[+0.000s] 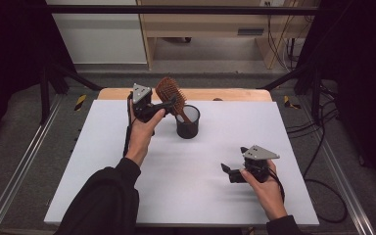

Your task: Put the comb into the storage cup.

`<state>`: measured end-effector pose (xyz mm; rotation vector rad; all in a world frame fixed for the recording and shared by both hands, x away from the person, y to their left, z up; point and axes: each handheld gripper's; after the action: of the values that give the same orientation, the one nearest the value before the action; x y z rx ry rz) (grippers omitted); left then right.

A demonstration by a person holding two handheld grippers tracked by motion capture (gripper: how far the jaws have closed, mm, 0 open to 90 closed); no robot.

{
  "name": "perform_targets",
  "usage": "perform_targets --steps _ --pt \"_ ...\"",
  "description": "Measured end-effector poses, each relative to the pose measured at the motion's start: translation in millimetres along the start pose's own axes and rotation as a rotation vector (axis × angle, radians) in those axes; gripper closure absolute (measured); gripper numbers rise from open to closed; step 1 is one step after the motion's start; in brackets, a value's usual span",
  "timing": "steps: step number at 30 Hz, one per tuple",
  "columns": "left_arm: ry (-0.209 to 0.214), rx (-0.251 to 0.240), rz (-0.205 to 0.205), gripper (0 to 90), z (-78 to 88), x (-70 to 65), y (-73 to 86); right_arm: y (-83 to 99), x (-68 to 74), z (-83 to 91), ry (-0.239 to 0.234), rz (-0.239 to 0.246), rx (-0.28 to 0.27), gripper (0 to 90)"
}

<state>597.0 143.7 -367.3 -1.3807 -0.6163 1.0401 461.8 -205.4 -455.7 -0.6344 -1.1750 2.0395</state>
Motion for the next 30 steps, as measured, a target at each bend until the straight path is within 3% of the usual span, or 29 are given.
perform_targets --steps 15,30 --pt "0.01 -0.004 -0.003 2.0 27.9 6.3 3.4 0.2 0.8 -0.7 -0.003 0.001 0.001 4.8" --pt "0.029 0.011 -0.006 2.0 41.3 7.8 13.6 0.3 1.0 -0.8 -0.003 0.002 0.004 4.7"
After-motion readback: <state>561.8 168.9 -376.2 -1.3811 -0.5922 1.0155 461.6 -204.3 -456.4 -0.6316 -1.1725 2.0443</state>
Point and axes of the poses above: each handheld gripper's, and its own axes: z roughly backward along the jaws, y roughly out of its underside, x roughly to its left, and after that the axes turned 4 degrees about z, right-handed
